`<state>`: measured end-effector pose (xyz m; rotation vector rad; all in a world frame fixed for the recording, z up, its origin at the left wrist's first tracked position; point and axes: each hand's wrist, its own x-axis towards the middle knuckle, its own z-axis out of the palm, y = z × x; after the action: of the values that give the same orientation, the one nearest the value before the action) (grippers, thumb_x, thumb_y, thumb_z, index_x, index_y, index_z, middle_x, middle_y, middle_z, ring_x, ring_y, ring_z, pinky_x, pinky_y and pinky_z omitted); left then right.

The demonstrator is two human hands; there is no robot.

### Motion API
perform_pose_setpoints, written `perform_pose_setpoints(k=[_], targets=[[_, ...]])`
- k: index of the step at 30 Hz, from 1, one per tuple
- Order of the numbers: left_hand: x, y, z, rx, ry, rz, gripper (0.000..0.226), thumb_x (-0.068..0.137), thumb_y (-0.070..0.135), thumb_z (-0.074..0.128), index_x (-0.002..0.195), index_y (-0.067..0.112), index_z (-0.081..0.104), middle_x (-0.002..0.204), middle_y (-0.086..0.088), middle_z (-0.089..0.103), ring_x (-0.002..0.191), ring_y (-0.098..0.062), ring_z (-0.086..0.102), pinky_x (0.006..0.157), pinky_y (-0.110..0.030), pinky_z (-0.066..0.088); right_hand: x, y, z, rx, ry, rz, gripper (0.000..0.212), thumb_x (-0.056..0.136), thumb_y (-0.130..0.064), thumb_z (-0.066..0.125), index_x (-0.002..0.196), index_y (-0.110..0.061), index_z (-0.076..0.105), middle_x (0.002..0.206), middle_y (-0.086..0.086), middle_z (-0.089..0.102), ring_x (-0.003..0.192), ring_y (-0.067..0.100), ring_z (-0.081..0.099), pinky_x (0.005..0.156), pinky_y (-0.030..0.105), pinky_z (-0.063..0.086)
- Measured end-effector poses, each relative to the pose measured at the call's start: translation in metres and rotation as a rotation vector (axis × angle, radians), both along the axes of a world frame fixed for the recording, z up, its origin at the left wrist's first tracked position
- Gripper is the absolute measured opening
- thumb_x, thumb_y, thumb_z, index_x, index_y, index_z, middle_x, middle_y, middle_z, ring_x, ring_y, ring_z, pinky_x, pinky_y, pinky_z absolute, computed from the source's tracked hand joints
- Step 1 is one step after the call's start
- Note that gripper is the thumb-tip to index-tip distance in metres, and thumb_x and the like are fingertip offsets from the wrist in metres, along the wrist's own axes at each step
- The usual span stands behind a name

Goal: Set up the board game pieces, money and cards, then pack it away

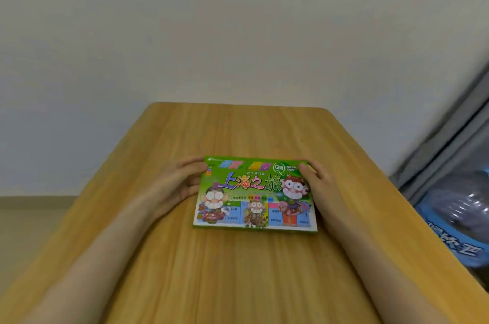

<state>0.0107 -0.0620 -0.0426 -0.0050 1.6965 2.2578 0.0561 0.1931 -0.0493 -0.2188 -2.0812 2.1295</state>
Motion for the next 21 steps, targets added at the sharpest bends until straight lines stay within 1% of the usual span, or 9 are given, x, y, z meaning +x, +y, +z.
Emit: perform_pose_setpoints(k=[2,5,7,9,12,14,15,18,21], targets=[[-0.001,-0.005,0.0,-0.062,0.033,-0.033,0.015,0.088,-0.001,0.053,0.1,0.005,0.061,0.08,-0.007,0.074,0.067,-0.014,0.071,0.06,-0.021,0.057,0.001,0.001,0.0,0.087,0.002,0.0,0.014,0.096,-0.02,0.05,0.102,-0.013,0.06,0.089,0.01,0.068,0.064,0.013,0.067,0.054,0.021,0.053],[-0.003,-0.01,-0.004,-0.125,0.076,-0.022,0.021,0.082,-0.001,0.058,0.103,0.001,0.063,0.083,-0.007,0.074,0.071,-0.011,0.071,0.067,-0.019,0.057,0.001,0.002,0.0,0.182,0.023,0.004,0.011,0.096,-0.02,0.052,0.088,-0.021,0.061,0.086,0.007,0.067,0.06,0.005,0.065,0.052,0.017,0.051],[-0.004,-0.011,-0.007,-0.162,0.112,-0.011,0.019,0.08,0.001,0.062,0.098,0.003,0.068,0.083,-0.007,0.074,0.071,-0.011,0.07,0.068,-0.018,0.057,0.001,0.003,-0.003,0.24,0.012,-0.008,0.01,0.094,-0.023,0.053,0.094,-0.018,0.062,0.089,0.006,0.068,0.065,0.007,0.066,0.057,0.02,0.052],[-0.004,-0.011,-0.011,-0.266,0.169,0.011,0.014,0.08,0.004,0.066,0.087,0.013,0.074,0.08,-0.004,0.075,0.07,-0.01,0.069,0.067,-0.016,0.056,-0.001,0.005,-0.006,0.374,0.029,-0.038,0.012,0.093,-0.024,0.055,0.098,-0.017,0.063,0.093,0.003,0.068,0.077,0.013,0.066,0.067,0.027,0.052],[-0.005,-0.008,-0.013,-0.483,0.292,0.047,0.012,0.083,0.01,0.068,0.087,0.021,0.073,0.075,0.008,0.074,0.068,-0.001,0.067,0.064,-0.009,0.05,-0.002,0.006,-0.009,0.532,0.071,-0.049,0.008,0.093,-0.021,0.056,0.092,-0.021,0.064,0.085,-0.011,0.065,0.081,0.01,0.062,0.071,0.027,0.049],[-0.007,-0.006,-0.014,-0.567,0.38,0.051,0.014,0.083,0.01,0.069,0.085,0.023,0.071,0.068,0.015,0.071,0.066,0.004,0.064,0.063,-0.006,0.047,-0.004,0.006,-0.011,0.596,0.087,-0.054,0.01,0.093,-0.021,0.056,0.094,-0.02,0.065,0.085,-0.01,0.065,0.084,0.014,0.063,0.073,0.031,0.049],[-0.007,-0.007,-0.015,-0.589,0.41,0.045,0.016,0.084,0.009,0.068,0.083,0.025,0.07,0.067,0.016,0.071,0.066,0.005,0.064,0.064,-0.006,0.046,-0.005,0.006,-0.013,0.628,0.093,-0.054,0.011,0.093,-0.022,0.056,0.095,-0.018,0.066,0.086,-0.009,0.066,0.084,0.015,0.063,0.072,0.03,0.049],[-0.008,-0.008,-0.017,-0.595,0.448,0.014,0.02,0.085,0.007,0.067,0.083,0.027,0.07,0.069,0.019,0.071,0.069,0.006,0.064,0.067,-0.007,0.048,-0.007,0.006,-0.014,0.7,0.129,-0.078,0.014,0.093,-0.022,0.057,0.098,-0.016,0.069,0.085,-0.01,0.065,0.082,0.013,0.062,0.066,0.021,0.045],[-0.007,-0.008,-0.019,-0.611,0.469,-0.019,0.023,0.086,0.006,0.066,0.082,0.029,0.071,0.072,0.017,0.072,0.071,0.006,0.064,0.07,-0.009,0.048,-0.01,0.006,-0.017,0.729,0.147,-0.062,0.014,0.092,-0.02,0.059,0.097,-0.014,0.07,0.089,-0.008,0.066,0.085,0.009,0.061,0.066,0.013,0.041]])
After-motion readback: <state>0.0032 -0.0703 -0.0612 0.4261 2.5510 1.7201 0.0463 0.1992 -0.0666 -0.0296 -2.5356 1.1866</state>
